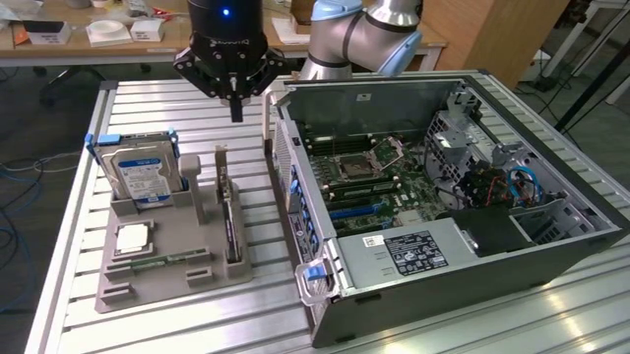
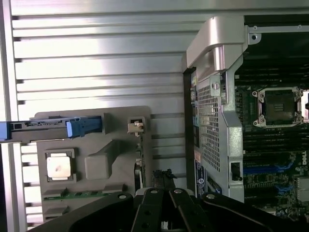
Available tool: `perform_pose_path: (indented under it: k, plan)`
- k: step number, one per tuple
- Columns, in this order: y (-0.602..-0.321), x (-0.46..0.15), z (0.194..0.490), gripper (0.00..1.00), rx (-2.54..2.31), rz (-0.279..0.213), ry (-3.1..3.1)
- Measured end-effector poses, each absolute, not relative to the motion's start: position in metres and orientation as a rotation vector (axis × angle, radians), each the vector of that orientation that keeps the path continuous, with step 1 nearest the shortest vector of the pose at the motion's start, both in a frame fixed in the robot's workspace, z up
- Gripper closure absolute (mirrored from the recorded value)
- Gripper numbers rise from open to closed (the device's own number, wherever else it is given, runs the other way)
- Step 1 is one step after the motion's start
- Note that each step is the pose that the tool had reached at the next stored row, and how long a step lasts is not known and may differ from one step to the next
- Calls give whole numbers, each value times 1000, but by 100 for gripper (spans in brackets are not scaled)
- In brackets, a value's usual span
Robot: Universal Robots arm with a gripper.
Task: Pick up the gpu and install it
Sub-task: 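Reach for the gpu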
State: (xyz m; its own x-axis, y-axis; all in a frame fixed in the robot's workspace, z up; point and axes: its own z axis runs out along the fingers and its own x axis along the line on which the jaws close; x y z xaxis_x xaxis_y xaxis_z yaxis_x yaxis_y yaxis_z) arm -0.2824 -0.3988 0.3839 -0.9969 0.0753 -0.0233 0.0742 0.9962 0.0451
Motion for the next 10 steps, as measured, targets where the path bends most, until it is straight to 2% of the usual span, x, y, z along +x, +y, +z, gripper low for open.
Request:
perform_pose_path:
  k: [10]
  plan:
    - [-399, -295, 383, 89, 117, 69, 3114]
